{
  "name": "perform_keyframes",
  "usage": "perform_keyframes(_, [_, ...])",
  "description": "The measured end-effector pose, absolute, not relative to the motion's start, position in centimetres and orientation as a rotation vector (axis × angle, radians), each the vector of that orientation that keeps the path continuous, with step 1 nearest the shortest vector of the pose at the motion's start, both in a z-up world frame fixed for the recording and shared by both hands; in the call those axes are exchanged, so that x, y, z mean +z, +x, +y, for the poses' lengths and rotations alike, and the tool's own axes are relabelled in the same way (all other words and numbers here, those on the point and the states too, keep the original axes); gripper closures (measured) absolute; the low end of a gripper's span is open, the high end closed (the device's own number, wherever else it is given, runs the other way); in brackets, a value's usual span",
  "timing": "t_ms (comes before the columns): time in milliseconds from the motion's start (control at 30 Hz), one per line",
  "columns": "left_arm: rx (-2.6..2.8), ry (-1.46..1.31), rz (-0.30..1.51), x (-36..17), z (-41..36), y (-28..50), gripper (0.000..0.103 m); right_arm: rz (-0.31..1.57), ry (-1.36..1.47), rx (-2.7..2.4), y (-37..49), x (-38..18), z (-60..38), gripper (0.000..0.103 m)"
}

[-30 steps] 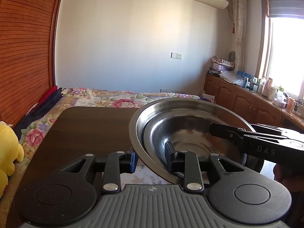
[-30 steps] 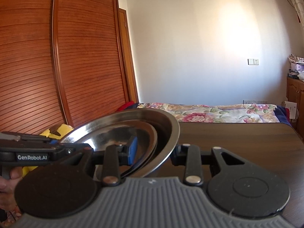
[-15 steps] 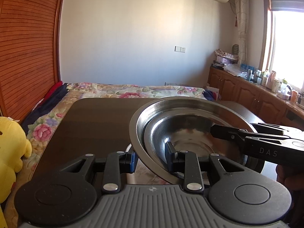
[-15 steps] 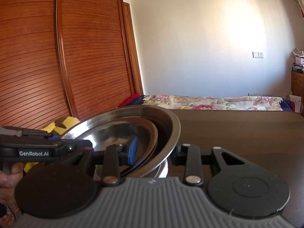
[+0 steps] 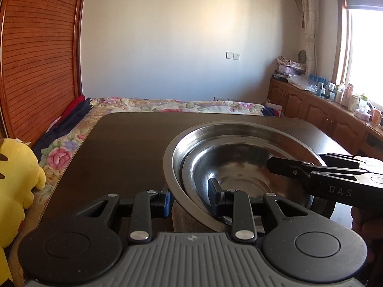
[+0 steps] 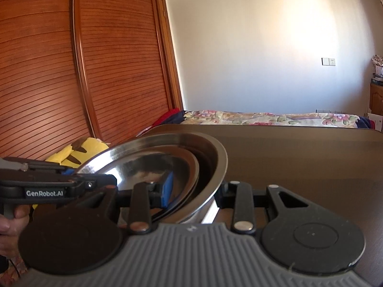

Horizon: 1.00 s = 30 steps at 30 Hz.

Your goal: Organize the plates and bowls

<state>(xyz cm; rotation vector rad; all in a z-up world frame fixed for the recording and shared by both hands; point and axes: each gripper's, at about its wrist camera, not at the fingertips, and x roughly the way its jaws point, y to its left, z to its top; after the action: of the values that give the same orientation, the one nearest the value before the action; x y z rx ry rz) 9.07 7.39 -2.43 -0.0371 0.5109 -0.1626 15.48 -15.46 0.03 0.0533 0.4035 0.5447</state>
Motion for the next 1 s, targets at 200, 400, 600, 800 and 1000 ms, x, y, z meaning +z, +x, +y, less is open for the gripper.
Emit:
perform_keyframes(200, [-0.158,-0.036,0.522,-2.77,7.57,9.04,0.071,0.421,0.055,0.546,15.56,-0.33,-15.28,0.066])
perform_keyframes(400, [-0.153,-0.028,0.518,-2.73,7.39,8.93,0.071,0.431,0.055,0.546,15.44,-0.64,-15.18,0.065])
perform_keyframes(600, [-0.155,-0.005,0.51,-2.94,6.92,8.42,0.069,0.433,0.057,0.548,15.43,-0.63,-15.12,0.065])
perform_keyframes(800, [-0.155,-0.006,0.503,-3.13,6.89,8.4,0.065,0.432,0.045,0.554,15.41,-0.63,-14.8,0.059])
perform_keyframes(1000, [-0.137,-0.005,0.495,-3.26,7.04,8.36,0.044,0.43,0.027,0.545,15.31,-0.52,-14.57,0.041])
